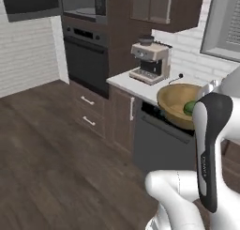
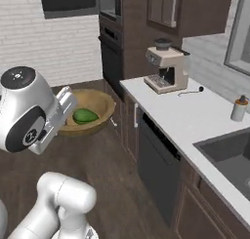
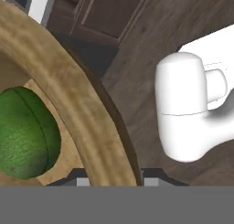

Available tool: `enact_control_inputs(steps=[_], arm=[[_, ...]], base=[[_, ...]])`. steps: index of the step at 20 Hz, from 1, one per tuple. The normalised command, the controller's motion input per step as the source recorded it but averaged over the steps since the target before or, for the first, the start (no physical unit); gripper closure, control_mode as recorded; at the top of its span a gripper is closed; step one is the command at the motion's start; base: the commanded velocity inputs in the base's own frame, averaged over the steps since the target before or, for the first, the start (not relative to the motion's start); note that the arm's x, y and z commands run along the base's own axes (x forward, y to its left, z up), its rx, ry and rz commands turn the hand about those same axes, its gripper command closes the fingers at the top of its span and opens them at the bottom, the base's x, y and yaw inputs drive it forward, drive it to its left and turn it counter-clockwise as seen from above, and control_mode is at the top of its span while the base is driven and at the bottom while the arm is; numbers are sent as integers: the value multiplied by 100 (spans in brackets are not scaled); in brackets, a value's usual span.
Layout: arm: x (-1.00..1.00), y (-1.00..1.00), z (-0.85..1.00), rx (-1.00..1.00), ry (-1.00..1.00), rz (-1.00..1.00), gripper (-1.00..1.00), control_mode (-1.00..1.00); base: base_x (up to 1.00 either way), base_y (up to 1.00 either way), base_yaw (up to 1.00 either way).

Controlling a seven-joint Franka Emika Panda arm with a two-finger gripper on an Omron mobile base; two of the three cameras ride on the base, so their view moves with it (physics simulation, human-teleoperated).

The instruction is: Pick the avocado from the sink and place it in the bowl. Then pick the bowl and place it in the microwave. Then close the microwave door and press the start button.

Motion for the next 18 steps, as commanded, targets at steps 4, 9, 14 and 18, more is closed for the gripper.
enact_control_inputs(steps=[4, 9, 14, 18], arm=[[0, 0, 0, 0, 0, 0, 100, 100], [0, 0, 0, 0, 0, 0, 100, 100], [0, 0, 0, 0, 0, 0, 100, 100], [0, 0, 0, 0, 0, 0, 100, 100]], base=[[-36, 63, 60], [-24, 63, 61], [-1, 10, 58], [0, -75, 33]])
